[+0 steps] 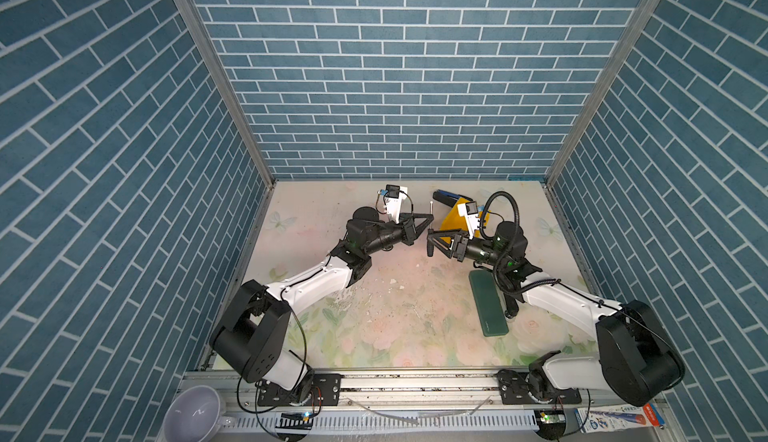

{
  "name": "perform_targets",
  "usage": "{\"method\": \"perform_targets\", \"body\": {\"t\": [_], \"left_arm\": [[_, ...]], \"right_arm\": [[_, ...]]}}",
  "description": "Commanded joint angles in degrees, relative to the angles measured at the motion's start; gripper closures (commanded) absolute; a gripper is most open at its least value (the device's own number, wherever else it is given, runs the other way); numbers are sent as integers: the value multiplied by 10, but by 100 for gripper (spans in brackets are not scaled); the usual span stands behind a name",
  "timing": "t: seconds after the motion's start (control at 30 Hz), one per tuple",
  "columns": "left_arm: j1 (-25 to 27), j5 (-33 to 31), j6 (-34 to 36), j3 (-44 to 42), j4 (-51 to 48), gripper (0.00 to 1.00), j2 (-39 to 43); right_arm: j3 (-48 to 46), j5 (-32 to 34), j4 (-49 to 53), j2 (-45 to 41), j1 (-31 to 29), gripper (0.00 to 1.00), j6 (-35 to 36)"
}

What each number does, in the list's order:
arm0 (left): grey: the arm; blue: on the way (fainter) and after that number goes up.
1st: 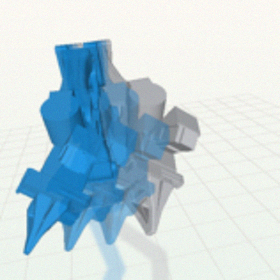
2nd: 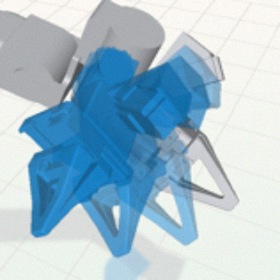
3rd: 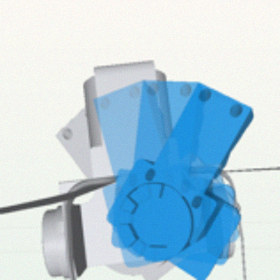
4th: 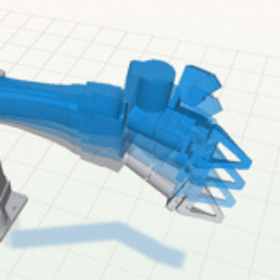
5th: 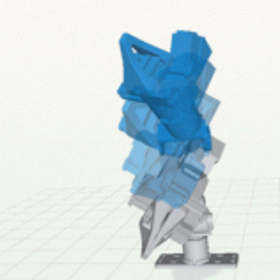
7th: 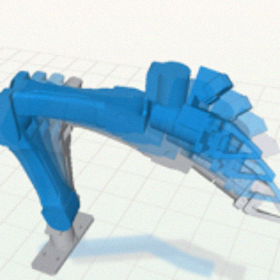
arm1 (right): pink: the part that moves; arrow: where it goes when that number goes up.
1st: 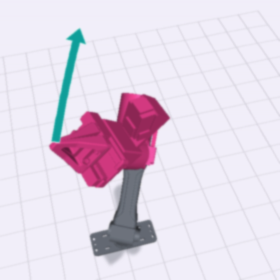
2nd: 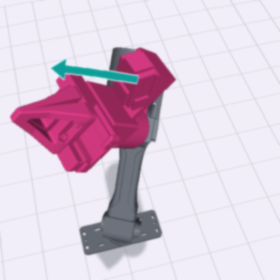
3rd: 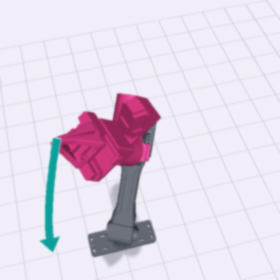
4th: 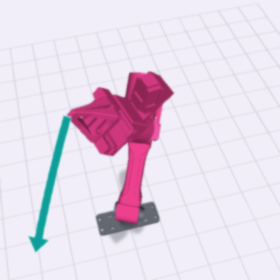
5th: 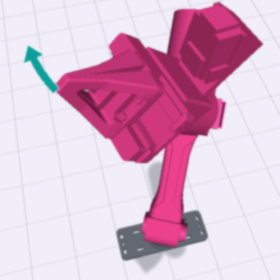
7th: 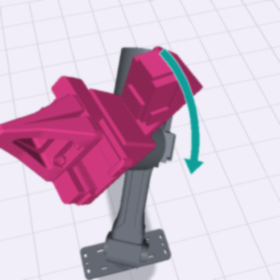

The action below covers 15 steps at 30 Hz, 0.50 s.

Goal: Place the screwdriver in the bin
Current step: 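Bring the screwdriver toward the right gripper and grasp its handle with the right gripper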

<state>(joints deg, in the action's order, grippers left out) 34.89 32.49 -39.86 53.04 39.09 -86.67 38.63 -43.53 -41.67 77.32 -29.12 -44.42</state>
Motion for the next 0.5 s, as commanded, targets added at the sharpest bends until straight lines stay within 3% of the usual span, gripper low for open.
{"method": "perform_targets", "body": {"t": [0.0,0.3,0.4,0.47], "left_arm": [[3,11,9,15,11,100,12],[3,9,17,15,6,100,15],[6,-2,33,12,-4,90,19],[8,-15,46,8,-10,79,25]], "right_arm": [[11,-21,-26,7,3,60,-13],[17,-19,-36,16,5,92,-22],[15,-18,-36,13,6,97,-21],[14,-14,-36,13,7,98,-20]]}}
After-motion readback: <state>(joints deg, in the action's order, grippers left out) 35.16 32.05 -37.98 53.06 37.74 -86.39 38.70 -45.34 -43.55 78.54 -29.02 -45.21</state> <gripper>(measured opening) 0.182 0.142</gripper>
